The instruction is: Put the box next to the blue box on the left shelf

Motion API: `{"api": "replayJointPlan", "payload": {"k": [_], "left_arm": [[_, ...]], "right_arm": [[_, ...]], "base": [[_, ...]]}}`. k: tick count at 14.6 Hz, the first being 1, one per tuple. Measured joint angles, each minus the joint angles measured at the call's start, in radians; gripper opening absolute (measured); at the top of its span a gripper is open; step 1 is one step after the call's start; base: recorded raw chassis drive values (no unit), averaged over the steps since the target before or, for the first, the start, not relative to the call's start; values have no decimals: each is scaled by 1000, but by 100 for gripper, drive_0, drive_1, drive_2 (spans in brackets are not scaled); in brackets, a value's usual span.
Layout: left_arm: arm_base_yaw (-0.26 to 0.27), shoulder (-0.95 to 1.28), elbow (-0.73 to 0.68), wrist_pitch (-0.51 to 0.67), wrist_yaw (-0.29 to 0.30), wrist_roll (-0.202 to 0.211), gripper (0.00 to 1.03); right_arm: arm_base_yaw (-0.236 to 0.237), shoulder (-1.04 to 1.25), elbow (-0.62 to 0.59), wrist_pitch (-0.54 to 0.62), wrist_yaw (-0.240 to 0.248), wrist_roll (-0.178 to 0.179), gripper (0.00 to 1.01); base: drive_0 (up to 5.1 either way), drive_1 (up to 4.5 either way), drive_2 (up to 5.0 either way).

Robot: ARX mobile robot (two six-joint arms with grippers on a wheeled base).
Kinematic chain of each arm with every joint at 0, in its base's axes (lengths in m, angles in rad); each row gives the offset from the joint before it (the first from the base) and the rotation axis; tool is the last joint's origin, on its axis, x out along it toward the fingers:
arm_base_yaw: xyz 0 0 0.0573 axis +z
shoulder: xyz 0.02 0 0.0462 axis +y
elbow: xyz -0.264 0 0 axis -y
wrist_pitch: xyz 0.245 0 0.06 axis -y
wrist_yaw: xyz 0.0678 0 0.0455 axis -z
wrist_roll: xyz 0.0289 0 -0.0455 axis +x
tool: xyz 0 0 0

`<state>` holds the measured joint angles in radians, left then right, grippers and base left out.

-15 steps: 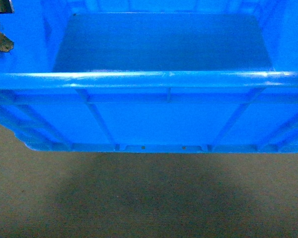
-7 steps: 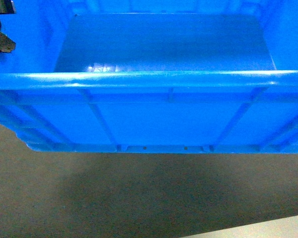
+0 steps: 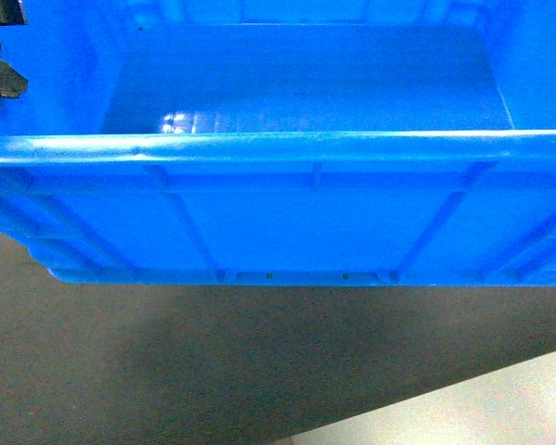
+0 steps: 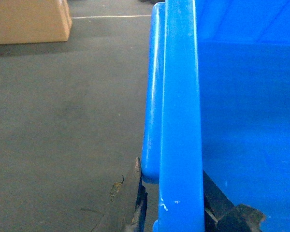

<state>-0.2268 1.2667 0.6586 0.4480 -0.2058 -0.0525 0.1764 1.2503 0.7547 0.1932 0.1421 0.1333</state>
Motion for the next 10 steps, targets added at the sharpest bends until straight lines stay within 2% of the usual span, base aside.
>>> {"api": "replayJointPlan", "payload": {"k": [10], "left_arm": [[0, 0, 0, 0, 1, 0, 17]], "right_arm": [[0, 0, 0, 0, 0, 0, 8]], "base": [[-154, -154, -154]]}}
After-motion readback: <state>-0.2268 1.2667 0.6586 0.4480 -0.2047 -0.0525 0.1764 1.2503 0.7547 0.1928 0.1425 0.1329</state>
